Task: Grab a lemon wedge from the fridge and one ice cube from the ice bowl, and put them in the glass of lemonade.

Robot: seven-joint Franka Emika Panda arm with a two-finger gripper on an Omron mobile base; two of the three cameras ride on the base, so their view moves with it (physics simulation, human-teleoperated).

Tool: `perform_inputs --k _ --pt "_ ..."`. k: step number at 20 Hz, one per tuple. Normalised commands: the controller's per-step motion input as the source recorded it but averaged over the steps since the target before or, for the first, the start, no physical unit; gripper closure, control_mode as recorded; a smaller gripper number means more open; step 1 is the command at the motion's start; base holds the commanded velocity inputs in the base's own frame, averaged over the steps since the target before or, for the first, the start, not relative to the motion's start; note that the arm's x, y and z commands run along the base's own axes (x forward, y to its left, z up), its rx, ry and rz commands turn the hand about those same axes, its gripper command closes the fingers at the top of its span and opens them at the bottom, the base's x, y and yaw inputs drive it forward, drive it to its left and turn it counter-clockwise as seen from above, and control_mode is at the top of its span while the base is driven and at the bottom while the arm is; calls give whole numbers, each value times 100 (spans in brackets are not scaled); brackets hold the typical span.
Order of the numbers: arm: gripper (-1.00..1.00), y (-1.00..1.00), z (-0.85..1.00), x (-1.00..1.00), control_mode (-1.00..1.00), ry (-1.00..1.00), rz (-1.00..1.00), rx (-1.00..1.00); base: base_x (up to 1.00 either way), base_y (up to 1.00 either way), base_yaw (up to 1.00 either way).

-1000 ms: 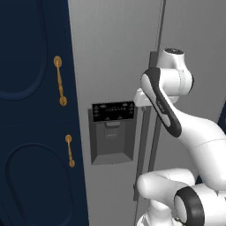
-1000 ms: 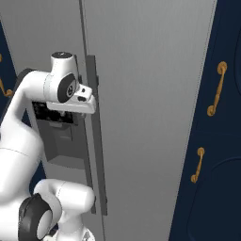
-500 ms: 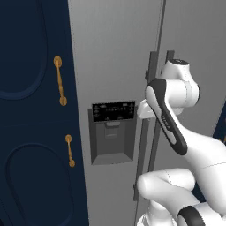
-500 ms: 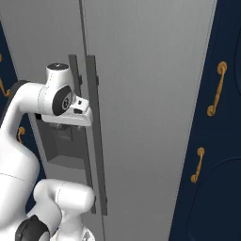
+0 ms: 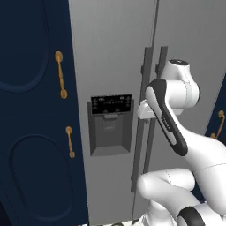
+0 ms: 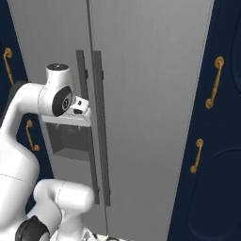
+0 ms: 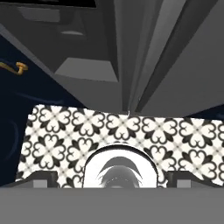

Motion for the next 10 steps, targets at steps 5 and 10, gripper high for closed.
perform_inputs --k 5,10 --pt "-100 0 0 0 100 0 0 0 -32 9 3" --pt "-100 0 0 0 100 0 0 0 -10 -7 -7"
